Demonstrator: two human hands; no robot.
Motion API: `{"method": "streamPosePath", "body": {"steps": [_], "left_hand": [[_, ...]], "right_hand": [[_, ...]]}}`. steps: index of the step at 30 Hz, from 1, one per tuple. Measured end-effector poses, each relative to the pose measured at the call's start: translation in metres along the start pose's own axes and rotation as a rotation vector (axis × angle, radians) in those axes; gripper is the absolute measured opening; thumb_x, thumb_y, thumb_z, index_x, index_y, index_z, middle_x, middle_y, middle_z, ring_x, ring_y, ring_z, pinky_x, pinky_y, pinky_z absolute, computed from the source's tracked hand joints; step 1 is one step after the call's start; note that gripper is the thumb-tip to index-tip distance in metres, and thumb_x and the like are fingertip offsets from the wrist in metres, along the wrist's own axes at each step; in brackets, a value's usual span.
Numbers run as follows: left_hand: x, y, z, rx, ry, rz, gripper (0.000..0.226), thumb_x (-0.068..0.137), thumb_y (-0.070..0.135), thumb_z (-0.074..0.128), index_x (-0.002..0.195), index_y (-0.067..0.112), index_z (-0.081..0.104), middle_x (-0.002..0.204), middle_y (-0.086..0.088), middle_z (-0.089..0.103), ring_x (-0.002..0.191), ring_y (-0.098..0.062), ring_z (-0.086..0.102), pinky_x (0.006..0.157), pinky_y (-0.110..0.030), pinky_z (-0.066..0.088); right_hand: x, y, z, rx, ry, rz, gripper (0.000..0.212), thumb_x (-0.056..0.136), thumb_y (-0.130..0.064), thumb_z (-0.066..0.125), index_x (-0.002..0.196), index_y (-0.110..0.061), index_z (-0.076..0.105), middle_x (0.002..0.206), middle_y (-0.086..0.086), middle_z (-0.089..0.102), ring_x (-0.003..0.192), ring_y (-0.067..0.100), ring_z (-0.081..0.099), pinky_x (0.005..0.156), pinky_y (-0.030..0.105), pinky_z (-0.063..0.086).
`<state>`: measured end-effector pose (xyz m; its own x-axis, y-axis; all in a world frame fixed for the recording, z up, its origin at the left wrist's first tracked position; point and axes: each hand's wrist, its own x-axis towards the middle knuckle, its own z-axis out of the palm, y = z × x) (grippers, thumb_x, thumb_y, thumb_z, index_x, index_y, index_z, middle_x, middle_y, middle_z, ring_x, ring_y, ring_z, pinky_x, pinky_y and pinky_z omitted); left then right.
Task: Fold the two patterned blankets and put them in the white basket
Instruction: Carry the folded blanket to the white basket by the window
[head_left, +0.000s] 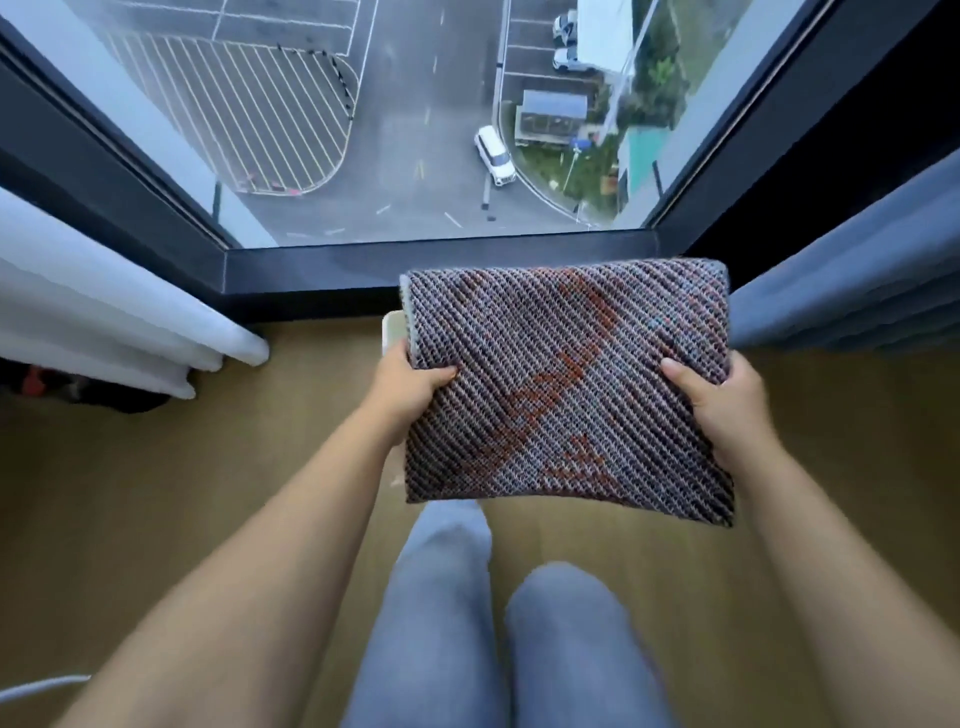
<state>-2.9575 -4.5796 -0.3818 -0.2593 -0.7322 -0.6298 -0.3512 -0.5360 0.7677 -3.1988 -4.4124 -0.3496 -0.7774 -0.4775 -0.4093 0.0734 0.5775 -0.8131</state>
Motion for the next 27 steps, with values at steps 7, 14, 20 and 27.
{"method": "streamPosePath", "body": {"steps": [7, 14, 20, 27], "left_hand": [[0.205, -0.038, 0.014, 0.132, 0.129, -0.007, 0.039, 0.08, 0.003, 0.065, 0.115, 0.013, 0.049, 0.108, 0.0, 0.057, 0.1, -0.019, 0.055, 0.089, -0.033, 0.044], [0.369, -0.156, 0.01, 0.18, 0.294, 0.01, 0.045, 0.083, 0.007, 0.063, 0.124, 0.01, 0.046, 0.119, -0.003, 0.057, 0.108, -0.017, 0.053, 0.098, -0.033, 0.042], [0.422, -0.241, -0.013, 0.368, 0.354, -0.117, 0.041, 0.083, 0.007, 0.063, 0.122, 0.005, 0.05, 0.121, -0.009, 0.059, 0.111, -0.022, 0.055, 0.089, -0.023, 0.039], [0.462, -0.276, -0.01, 0.777, 0.342, -0.264, 0.039, 0.088, 0.024, 0.06, 0.118, 0.004, 0.047, 0.123, -0.017, 0.057, 0.115, -0.034, 0.051, 0.091, -0.035, 0.04]], "right_hand": [[0.162, 0.06, 0.114, -0.149, -0.007, 0.008, 0.046, 0.079, -0.023, 0.071, 0.12, -0.015, 0.051, 0.11, -0.004, 0.059, 0.101, 0.015, 0.057, 0.087, 0.027, 0.041], [0.292, 0.175, 0.247, -0.204, -0.11, -0.094, 0.044, 0.081, -0.019, 0.067, 0.12, -0.013, 0.048, 0.111, -0.007, 0.057, 0.104, 0.01, 0.055, 0.089, 0.022, 0.039], [0.325, 0.256, 0.32, -0.358, -0.306, 0.053, 0.045, 0.085, -0.017, 0.063, 0.125, -0.012, 0.043, 0.118, -0.001, 0.056, 0.11, 0.015, 0.052, 0.095, 0.027, 0.037], [0.341, 0.282, 0.357, -1.041, -0.372, 0.048, 0.042, 0.089, -0.024, 0.056, 0.12, -0.001, 0.041, 0.121, 0.026, 0.056, 0.11, 0.045, 0.054, 0.091, 0.045, 0.044]]}}
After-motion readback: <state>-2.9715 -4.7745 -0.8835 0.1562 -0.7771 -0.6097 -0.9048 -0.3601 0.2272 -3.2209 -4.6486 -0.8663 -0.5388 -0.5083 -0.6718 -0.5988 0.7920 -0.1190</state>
